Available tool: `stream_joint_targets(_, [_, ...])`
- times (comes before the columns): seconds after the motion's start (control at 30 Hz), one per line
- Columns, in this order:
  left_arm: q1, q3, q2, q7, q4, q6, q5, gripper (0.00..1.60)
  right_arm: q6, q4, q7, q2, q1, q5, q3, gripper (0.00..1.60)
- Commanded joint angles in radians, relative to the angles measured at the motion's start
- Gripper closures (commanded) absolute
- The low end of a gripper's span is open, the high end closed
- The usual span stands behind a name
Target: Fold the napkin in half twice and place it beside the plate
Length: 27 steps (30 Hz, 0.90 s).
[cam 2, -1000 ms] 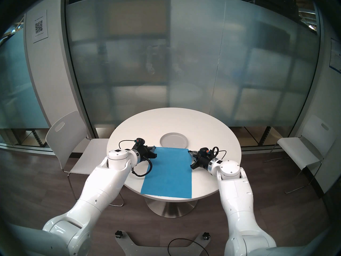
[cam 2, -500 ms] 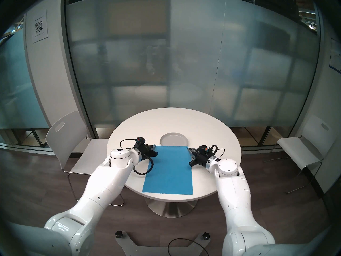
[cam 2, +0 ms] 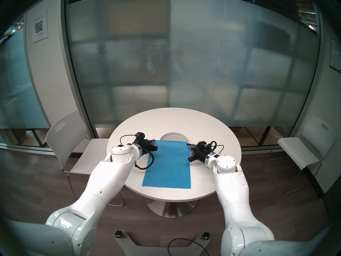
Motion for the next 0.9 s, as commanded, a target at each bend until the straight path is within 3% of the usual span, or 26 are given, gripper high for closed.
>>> stream_joint_targets(0.0, [-0.04,-0.002,-0.015,0.0,-0.003,-0.038,-0.001,1.6,-0.024,-0.008,-0.005,-0.003,0.036,0.009,0.002,1.6])
stream_joint_targets(0.63, [-0.022,-0.013,-0.017,-0.011,0.0,-0.087,-0.016,1.6,-0.057,-0.031,0.0,-0.004,0.024,0.017,0.013,1.6])
stream_joint_targets(0.87, [0.027,-0.02,-0.002,-0.024,-0.067,-0.08,-0.023,1.6,-0.061,-0.066,0.01,-0.01,-0.007,0.023,0.018,1.6])
